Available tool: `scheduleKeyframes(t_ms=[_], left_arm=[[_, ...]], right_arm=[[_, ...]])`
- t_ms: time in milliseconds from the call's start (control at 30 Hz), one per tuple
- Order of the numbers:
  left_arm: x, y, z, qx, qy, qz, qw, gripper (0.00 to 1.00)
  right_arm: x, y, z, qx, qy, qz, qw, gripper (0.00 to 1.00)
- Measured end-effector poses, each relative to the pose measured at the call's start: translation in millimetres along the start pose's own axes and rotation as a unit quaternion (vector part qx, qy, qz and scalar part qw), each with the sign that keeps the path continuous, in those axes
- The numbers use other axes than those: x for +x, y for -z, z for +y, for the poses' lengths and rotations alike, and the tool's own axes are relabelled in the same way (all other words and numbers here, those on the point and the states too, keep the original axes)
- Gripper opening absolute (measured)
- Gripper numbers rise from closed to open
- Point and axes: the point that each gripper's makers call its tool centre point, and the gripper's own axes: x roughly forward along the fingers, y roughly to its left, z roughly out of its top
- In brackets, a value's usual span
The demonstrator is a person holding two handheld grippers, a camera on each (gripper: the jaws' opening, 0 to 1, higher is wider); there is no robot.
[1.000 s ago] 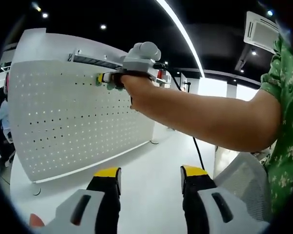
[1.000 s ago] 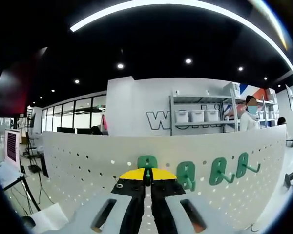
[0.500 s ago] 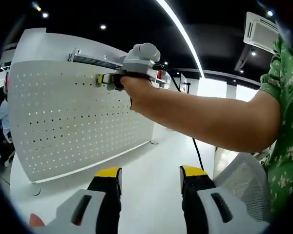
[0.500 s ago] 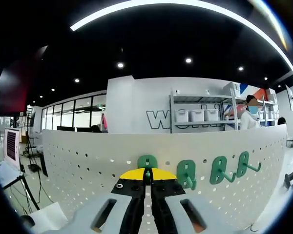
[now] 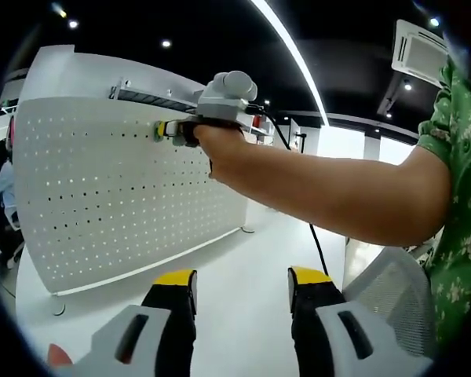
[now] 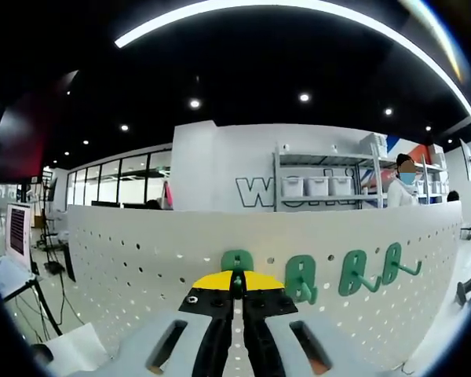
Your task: Insert the hook assembly into the mounting plate slot until the hook locks in place.
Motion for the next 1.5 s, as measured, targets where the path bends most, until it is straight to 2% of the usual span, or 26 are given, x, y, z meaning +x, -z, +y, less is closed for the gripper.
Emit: scheduleKeyframes(t_ms=[300, 367, 667, 733, 800, 833, 933, 1033, 1100, 1167, 1200, 1333, 1433, 1500], left_arm=[[0.1, 0.5, 0.6, -0.001, 0.001, 0.001, 1.0, 0.47], [0.3, 0.2, 0.4, 0.0, 0.002, 0.0, 1.0, 0.47], [0.7, 0.2, 0.8, 0.0, 0.003, 0.0, 1.0, 0.46], [0.9, 0.2, 0.8, -0.001, 0.004, -0.001, 1.0, 0.46], [1.2, 0.6, 0.1, -0.001, 0.005, 0.0, 1.0, 0.46], [1.4, 0.7, -0.2, -0.001, 0.005, 0.001, 1.0, 0.46], [1.8, 0.6, -1.0, 0.001, 0.007, 0.002, 1.0, 0.46], [1.5, 0.0, -0.8, 0.003, 0.008, 0.002, 1.0, 0.45], [1.2, 0.4, -0.3, 0.002, 0.007, 0.002, 1.0, 0.45], [1.4, 1.0, -0.3, 0.002, 0.007, 0.004, 1.0, 0.45], [1.5, 1.1, -0.5, 0.002, 0.008, 0.004, 1.0, 0.45], [3.9, 0.4, -3.1, 0.003, 0.012, 0.004, 0.9999, 0.45], [5.0, -1.1, -5.0, 0.005, 0.015, 0.003, 0.9999, 0.45], [4.9, -1.4, -5.1, 0.007, 0.015, 0.003, 0.9999, 0.45]], right_arm=[[-0.3, -0.4, 0.7, -0.006, 0.0, 0.003, 1.0, 0.01], [-0.5, -1.6, 1.5, -0.027, 0.001, 0.004, 0.9996, 0.01], [1.6, -0.3, -1.3, -0.021, 0.0, 0.01, 0.9997, 0.02], [3.2, 0.1, -1.7, -0.032, -0.003, 0.018, 0.9993, 0.02], [4.7, -0.7, -1.7, -0.105, -0.002, 0.022, 0.9942, 0.02], [4.8, 0.2, -0.3, -0.113, -0.001, 0.023, 0.9933, 0.02], [5.6, 0.6, -2.2, -0.091, -0.005, 0.023, 0.9956, 0.01], [5.9, 0.8, -0.6, -0.127, -0.012, 0.033, 0.9913, 0.01], [6.6, 0.9, -1.4, -0.113, -0.014, 0.035, 0.9929, 0.02], [6.8, 1.1, -0.2, -0.127, -0.018, 0.044, 0.9908, 0.02], [6.7, 1.9, 0.3, -0.157, -0.023, 0.057, 0.9857, 0.02], [6.6, 2.7, -0.3, -0.133, -0.027, 0.057, 0.9891, 0.02], [5.6, 2.7, 0.2, -0.138, -0.027, 0.057, 0.9885, 0.02], [5.0, 2.7, 0.5, -0.107, -0.029, 0.052, 0.9925, 0.03]])
